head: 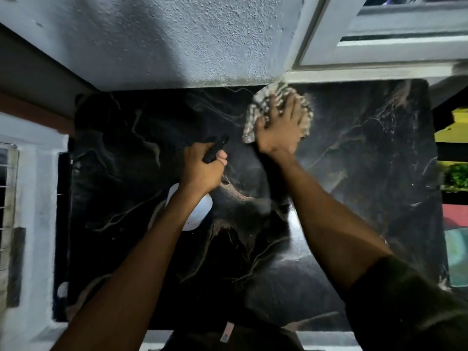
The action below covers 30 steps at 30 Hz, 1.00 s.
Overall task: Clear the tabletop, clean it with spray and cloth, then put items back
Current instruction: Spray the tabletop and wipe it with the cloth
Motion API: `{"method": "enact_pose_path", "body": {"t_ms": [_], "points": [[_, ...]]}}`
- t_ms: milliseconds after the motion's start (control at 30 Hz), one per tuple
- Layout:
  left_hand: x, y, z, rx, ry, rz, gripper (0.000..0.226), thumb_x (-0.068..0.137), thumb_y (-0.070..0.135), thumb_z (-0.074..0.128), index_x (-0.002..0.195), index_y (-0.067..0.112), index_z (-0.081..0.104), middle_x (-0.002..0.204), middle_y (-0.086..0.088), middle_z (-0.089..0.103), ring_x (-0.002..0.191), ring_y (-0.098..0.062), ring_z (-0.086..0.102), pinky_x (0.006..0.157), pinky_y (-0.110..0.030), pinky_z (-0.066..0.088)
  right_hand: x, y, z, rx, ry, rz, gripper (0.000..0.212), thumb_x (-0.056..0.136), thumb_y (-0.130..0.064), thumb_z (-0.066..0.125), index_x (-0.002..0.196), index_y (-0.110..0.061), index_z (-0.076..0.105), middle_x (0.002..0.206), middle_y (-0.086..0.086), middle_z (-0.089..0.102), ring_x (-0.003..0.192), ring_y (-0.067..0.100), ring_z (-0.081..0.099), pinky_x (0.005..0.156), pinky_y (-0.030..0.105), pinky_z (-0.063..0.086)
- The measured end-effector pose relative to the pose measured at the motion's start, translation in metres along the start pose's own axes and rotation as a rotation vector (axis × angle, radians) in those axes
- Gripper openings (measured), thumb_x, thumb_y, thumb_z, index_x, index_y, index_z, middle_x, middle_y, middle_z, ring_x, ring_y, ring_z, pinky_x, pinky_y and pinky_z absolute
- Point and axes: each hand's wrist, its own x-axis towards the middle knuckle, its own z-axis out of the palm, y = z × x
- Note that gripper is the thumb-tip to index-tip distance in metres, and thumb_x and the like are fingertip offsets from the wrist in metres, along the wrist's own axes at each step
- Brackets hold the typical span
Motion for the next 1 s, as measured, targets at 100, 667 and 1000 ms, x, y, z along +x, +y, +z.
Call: {"method": "enact_pose_path", "body": {"t_ms": [100, 667, 1000], "points": [[0.006, 0.004, 0.0, 0.048, 0.027, 0.021, 0.021, 0.068, 0.026, 0.057, 0.077, 0.035, 0.074, 0.067, 0.001, 0.074, 0.066, -0.024, 0.073, 0.061, -0.047, 0.063, -0.051, -0.038, 0.024, -0.065, -0.101, -0.437, 0.064, 0.098, -0.056, 0.025, 0.159, -0.037, 0.028, 0.171, 0.012, 0.008, 0.158, 0.031, 0.004, 0.127, 0.049, 0.0], [0.004, -0.023, -0.044, -0.018, 0.147, -0.06, 0.022, 0.064, 0.022, 0.053, 0.073, 0.031, 0.071, 0.069, -0.003, 0.073, 0.07, -0.026, 0.072, 0.061, -0.05, 0.062, -0.042, -0.108, 0.038, -0.056, -0.042, -0.261, 0.074, 0.095, -0.052, 0.032, 0.163, -0.026, 0.018, 0.17, 0.018, 0.006, 0.157, 0.036, 0.0, 0.124, 0.051, -0.007], [0.004, -0.083, -0.112, -0.008, 0.257, -0.1, 0.027, 0.071, 0.022, 0.049, 0.061, 0.002, 0.065, 0.058, -0.023, 0.064, 0.059, -0.042, 0.066, 0.052, -0.056, 0.055, -0.061, -0.017, 0.027, -0.079, 0.004, -0.375, 0.068, 0.095, -0.054, 0.036, 0.159, -0.031, 0.032, 0.168, 0.014, 0.023, 0.154, 0.035, 0.021, 0.125, 0.049, 0.009]]}}
